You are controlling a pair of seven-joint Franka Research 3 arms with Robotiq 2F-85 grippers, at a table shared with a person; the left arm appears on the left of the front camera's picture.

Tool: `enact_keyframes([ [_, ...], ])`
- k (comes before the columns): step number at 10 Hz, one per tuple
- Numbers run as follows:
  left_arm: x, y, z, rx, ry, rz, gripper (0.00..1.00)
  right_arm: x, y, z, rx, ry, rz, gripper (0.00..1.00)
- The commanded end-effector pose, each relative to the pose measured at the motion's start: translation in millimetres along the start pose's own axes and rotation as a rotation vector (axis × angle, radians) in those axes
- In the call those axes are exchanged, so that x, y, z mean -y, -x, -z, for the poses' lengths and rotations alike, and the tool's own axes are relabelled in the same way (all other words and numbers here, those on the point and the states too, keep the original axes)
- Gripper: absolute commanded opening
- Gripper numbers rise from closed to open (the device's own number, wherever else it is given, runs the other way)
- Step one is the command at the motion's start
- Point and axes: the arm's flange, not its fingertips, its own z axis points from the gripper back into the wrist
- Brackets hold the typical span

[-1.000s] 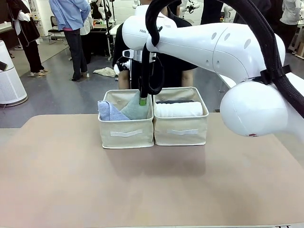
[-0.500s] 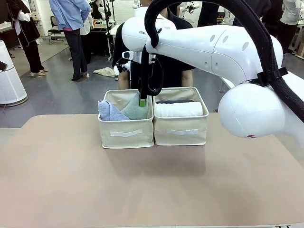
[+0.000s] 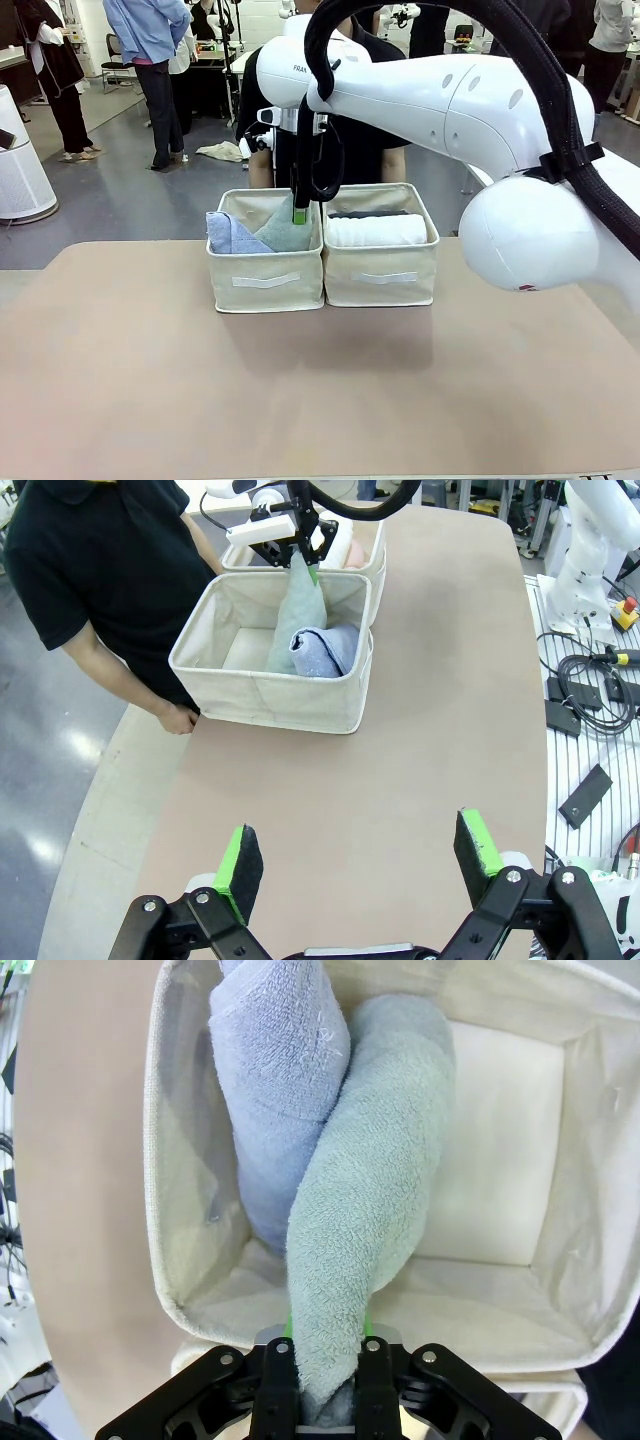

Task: Sort the towels based on their folding style.
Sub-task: Pick up another triangle-folded towel from the table and place it in the left Fabric basket.

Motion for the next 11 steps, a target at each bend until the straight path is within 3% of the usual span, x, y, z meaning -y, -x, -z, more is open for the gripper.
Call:
enact_keyframes([
  [1, 1.4, -0.7, -1.2, -0.004, 0.004, -0.009, 1.00, 17.7, -13.1, -10.0, 0.033, -0.024, -0.009, 0.19],
  [2, 1.4, -0.7, -1.2, -0.004, 0.004, -0.009, 1.00, 17.9, -13.1, -9.8, 0.032, -0.023, -0.013, 0.19],
  [3, 1.4, -0.7, -1.2, -0.004, 0.004, -0.009, 1.00, 18.1, -13.2, -9.7, 0.032, -0.026, -0.012, 0.26],
  [10, 1.4, -0.7, -1.2, -0.004, 0.004, -0.009, 1.00, 19.5, -12.5, -7.9, 0.032, -0.040, -0.018, 0.98],
  [11, 1.4, -0.7, -1.2, -0.004, 0.004, -0.009, 1.00, 20.1, -12.5, -7.6, 0.033, -0.043, -0.019, 1.00],
])
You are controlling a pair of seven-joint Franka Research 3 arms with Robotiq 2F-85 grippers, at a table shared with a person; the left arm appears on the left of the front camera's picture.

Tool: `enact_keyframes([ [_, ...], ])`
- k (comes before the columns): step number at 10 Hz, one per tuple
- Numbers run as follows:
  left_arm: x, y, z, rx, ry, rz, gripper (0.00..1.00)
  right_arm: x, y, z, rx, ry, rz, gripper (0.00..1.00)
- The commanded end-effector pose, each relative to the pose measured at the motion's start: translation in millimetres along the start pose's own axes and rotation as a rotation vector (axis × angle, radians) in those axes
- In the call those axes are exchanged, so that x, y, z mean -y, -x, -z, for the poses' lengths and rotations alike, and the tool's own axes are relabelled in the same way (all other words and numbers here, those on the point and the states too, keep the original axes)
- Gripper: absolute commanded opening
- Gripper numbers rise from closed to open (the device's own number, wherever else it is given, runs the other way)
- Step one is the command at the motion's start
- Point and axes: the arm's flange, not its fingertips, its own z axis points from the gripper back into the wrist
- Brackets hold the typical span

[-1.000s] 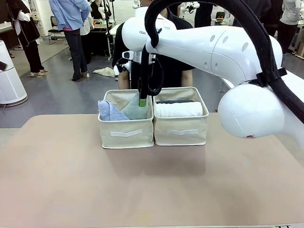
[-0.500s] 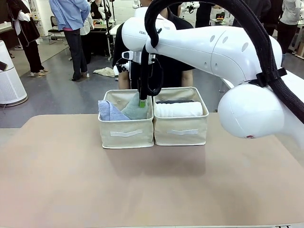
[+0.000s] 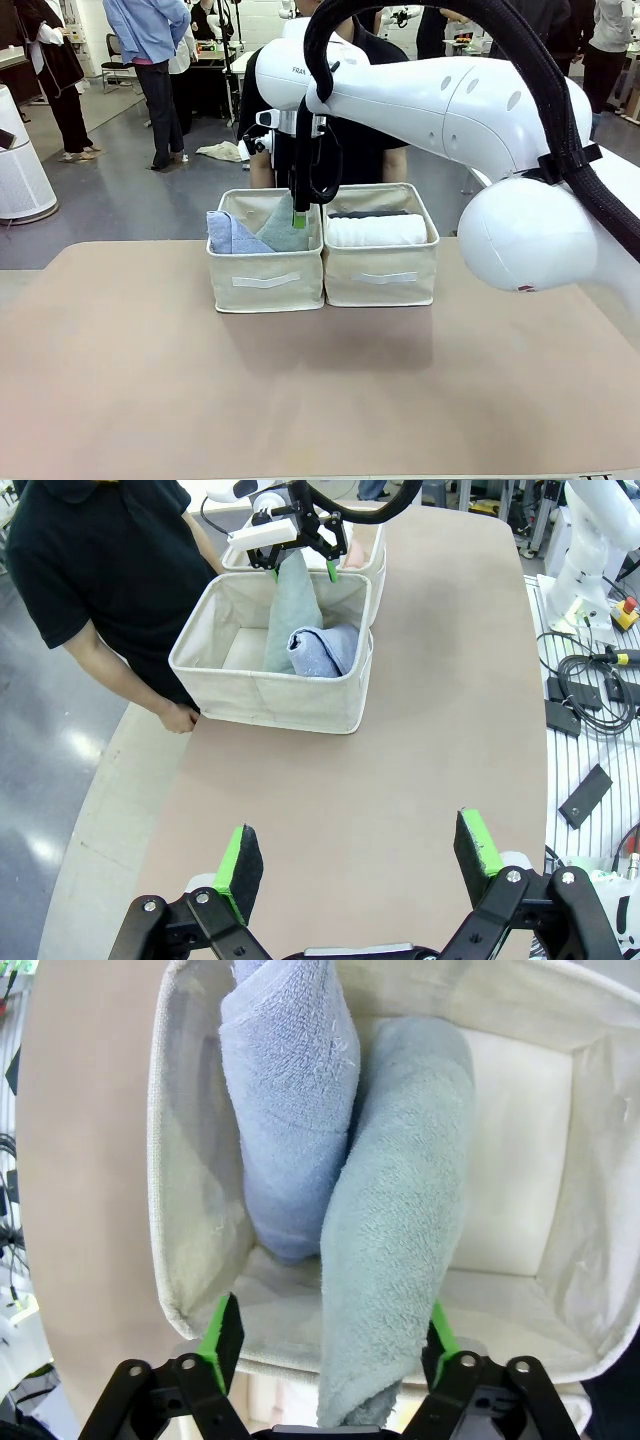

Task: Sort the towels based on their folding style.
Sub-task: Pick up another triangle-folded towel from the table and place it in the left Fabric basket.

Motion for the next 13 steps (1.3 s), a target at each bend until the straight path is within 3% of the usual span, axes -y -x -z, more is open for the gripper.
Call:
enact_keyframes([
  [1, 1.4, -0.7, -1.2, -0.004, 0.004, -0.009, 1.00, 20.6, -9.7, -12.9, 0.027, -0.030, -0.015, 1.00],
  [6, 1.4, -0.7, -1.2, -0.004, 0.004, -0.009, 1.00, 21.4, -9.2, -15.8, 0.029, -0.024, -0.016, 1.00],
  [10, 1.4, -0.7, -1.2, -0.004, 0.004, -0.009, 1.00, 15.7, -2.2, -60.9, 0.060, 0.073, -0.007, 1.00],
  [13, 1.4, -0.7, -1.2, -0.004, 0.004, -0.009, 1.00, 11.6, 5.5, -72.5, 0.083, 0.090, -0.001, 1.00],
])
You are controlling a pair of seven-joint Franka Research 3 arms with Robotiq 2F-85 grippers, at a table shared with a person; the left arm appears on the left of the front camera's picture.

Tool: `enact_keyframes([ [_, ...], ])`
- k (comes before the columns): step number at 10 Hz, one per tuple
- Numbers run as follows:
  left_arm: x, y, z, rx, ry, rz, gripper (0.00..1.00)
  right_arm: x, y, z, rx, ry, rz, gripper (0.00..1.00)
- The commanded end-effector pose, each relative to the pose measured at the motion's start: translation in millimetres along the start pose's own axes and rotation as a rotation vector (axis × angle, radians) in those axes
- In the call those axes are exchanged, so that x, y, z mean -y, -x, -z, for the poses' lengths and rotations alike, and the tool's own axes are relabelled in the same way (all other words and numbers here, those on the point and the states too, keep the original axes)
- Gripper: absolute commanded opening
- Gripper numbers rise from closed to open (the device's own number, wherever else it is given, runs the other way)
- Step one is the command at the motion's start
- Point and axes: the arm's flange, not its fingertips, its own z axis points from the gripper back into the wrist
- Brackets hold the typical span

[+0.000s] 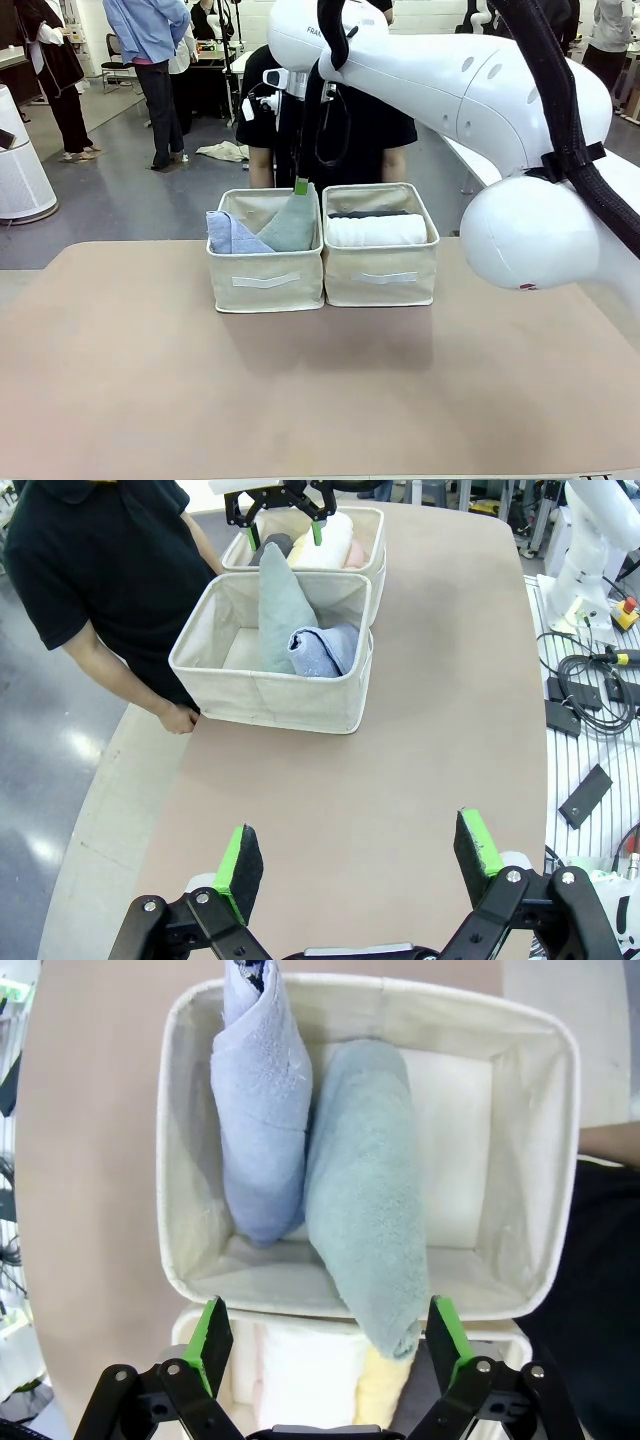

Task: Sort the towels based on their folding style.
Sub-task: Pick up another triangle-folded towel from the table and place it in the left Fabric basket.

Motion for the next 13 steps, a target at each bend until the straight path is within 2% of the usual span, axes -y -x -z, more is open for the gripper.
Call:
enact_keyframes([
  [1, 1.4, -0.7, -1.2, -0.004, 0.004, -0.009, 1.00, 13.0, -4.4, -7.4, 0.017, -0.011, -0.013, 1.00],
  [3, 1.4, -0.7, -1.2, -0.004, 0.004, -0.009, 1.00, 5.0, -0.6, -20.2, 0.027, -0.007, -0.005, 1.00],
  [5, 1.4, -0.7, -1.2, -0.004, 0.004, -0.009, 1.00, -13.6, 24.8, -60.1, 0.091, 0.052, 0.095, 1.00],
  [7, 1.4, -0.7, -1.2, -0.004, 0.004, -0.009, 1.00, -51.1, 79.1, -112.1, 0.184, 0.136, 0.270, 1.00],
  [9, 1.4, -0.7, -1.2, -0.004, 0.004, -0.009, 1.00, -113.7, 149.6, -161.7, 0.307, 0.232, 0.426, 1.00],
  [11, 1.4, -0.7, -1.2, -0.004, 0.004, -0.009, 1.00, -160.4, 213.0, -195.9, 0.428, 0.269, 0.490, 1.00],
  [13, 1.4, -0.7, -1.2, -0.004, 0.004, -0.009, 1.00, -204.9, 255.8, -201.0, 0.451, 0.270, 0.479, 1.00],
])
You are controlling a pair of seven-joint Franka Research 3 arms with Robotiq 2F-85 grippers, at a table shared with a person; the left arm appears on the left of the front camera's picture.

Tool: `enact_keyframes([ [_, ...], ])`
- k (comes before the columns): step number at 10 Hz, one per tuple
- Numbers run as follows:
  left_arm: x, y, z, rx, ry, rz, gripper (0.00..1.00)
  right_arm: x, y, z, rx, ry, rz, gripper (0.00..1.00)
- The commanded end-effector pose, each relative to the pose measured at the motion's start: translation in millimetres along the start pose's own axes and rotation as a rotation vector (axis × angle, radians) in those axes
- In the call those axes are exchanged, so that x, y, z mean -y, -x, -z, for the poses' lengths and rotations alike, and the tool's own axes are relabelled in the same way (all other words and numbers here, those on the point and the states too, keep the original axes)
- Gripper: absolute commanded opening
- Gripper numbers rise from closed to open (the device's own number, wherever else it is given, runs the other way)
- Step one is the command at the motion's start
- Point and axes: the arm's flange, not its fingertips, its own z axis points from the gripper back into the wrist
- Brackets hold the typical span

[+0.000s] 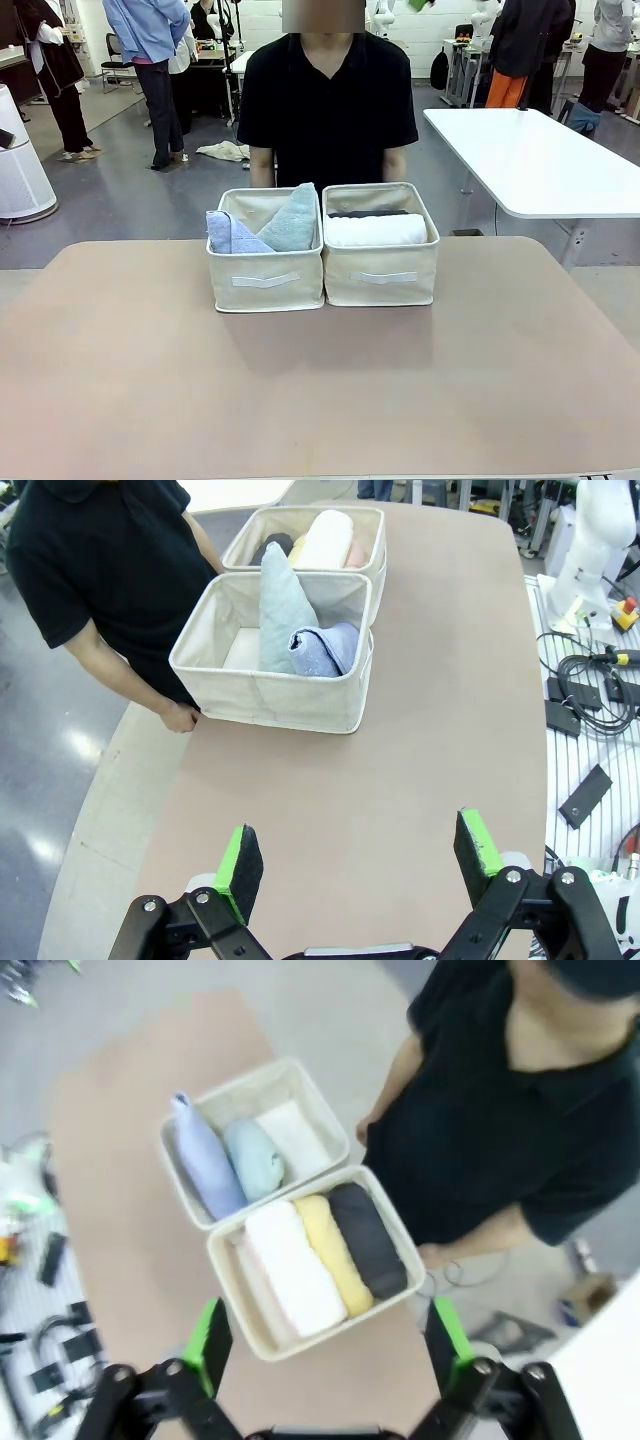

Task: Sort the towels based on their folding style.
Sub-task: Pick up another triangle-folded towel from the table and place it in the left Fabric basket.

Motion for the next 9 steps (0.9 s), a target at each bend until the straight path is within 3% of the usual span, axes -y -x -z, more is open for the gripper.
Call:
enact_keyframes([
  [1, 1.5, -1.1, -0.9, -0.003, 0.005, -0.008, 1.00, -105.3, 153.6, 39.2, 0.015, -0.018, -0.021, 1.00],
  [5, 1.5, -1.1, -0.9, -0.003, 0.005, -0.008, 1.00, -134.8, 247.3, -1.3, 0.108, 0.058, 0.035, 1.00],
  [9, 1.5, -1.1, -0.9, -0.003, 0.005, -0.008, 1.00, -127.1, 281.8, -21.8, 0.123, 0.064, -0.005, 1.00],
])
